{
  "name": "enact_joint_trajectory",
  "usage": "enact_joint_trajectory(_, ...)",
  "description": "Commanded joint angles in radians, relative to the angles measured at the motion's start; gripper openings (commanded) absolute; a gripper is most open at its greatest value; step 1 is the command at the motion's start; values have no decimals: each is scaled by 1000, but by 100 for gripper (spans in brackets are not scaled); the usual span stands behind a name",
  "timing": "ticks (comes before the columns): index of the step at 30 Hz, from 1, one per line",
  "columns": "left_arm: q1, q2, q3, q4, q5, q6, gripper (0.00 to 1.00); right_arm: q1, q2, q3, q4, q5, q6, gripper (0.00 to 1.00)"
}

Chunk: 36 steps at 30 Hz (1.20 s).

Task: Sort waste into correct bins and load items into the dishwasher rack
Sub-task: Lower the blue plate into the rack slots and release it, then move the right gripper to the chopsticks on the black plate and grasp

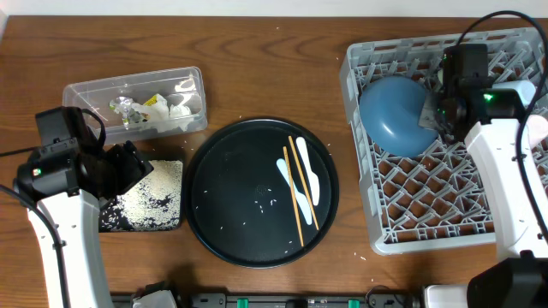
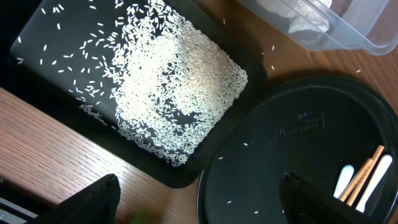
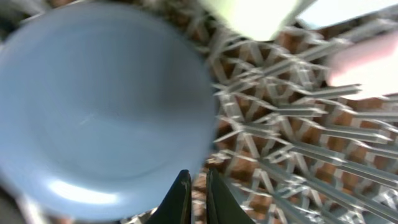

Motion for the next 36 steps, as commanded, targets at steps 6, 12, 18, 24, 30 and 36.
enact_joint_trajectory(6, 3, 5, 9, -2, -2, -13, 83, 113, -32, 2, -19, -257, -198, 16)
enact_joint_trajectory(12, 3, 6, 9, -2, -2, -13, 83, 221, -48, 2, -62, -520, -300, 65)
enact_joint_trajectory(18, 3, 6, 9, -1, -2, -13, 83, 357, -36, 2, -89, -584, -259, 60)
enact_joint_trajectory(24, 3, 6, 9, -2, -2, -13, 83, 512, -10, 2, -71, -429, -194, 59)
enact_joint_trajectory(30, 3, 6, 9, -2, -2, -13, 83, 636, 73, 2, -46, -292, -53, 59)
enact_joint_trajectory(36, 3, 6, 9, -2, -2, -13, 83, 700, 211, 2, -10, -274, 75, 55)
